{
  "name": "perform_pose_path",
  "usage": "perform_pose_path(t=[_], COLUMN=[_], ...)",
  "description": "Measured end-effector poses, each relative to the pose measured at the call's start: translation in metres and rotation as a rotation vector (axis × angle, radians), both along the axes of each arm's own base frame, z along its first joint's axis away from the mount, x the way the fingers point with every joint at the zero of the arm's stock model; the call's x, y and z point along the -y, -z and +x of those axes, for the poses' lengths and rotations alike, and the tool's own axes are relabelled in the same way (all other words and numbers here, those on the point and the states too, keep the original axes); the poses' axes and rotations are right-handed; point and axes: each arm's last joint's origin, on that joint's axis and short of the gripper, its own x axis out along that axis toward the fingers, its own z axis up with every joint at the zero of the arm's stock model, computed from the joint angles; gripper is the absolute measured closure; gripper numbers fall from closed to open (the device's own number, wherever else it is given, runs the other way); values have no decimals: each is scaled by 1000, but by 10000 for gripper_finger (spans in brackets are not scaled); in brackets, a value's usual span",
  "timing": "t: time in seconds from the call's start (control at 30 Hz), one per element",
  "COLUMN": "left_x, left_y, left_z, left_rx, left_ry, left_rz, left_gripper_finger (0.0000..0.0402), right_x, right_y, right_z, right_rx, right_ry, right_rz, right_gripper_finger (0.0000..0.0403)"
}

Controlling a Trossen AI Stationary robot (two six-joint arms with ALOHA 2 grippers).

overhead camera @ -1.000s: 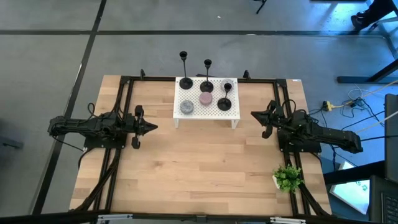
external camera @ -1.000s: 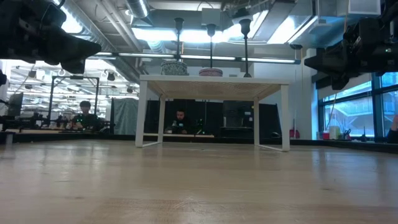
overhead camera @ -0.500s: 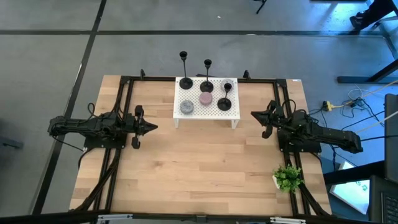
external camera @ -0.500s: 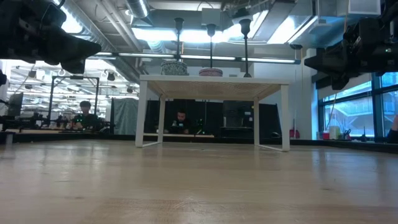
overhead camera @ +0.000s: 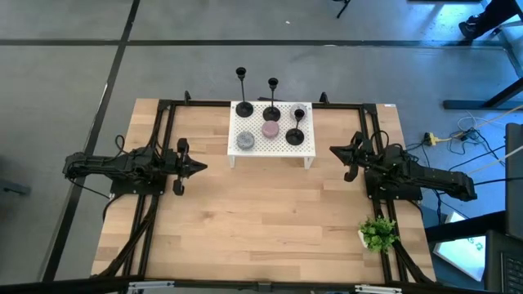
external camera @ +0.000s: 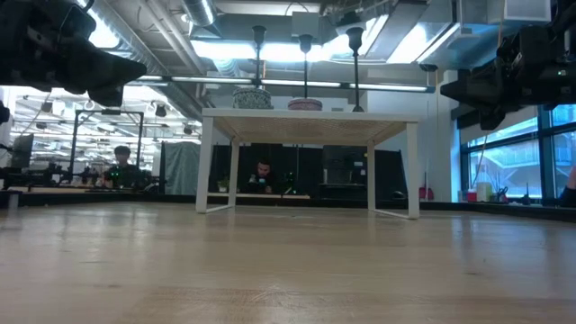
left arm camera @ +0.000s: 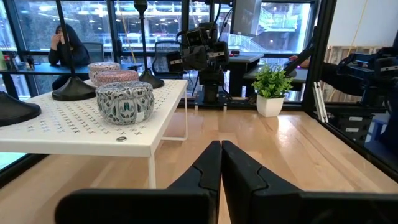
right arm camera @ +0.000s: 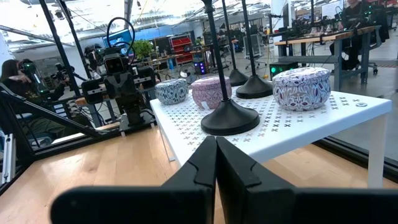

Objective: Pick & Place candle stick holders
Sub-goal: Return to Home Position

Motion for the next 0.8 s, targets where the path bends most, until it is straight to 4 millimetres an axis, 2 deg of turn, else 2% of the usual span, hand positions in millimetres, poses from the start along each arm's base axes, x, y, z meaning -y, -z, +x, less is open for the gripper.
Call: perform_pose_path(t=[0.8], left_x=[0], left_y=[0], left_z=[0], left_rx=[0], left_ry=[0], left_rz=[0], left_gripper_finger=[393], right_x=[0], right_y=[0], right_z=[0], right_rx=[0], right_ry=[0], right_rz=[0], right_gripper_finger=[393])
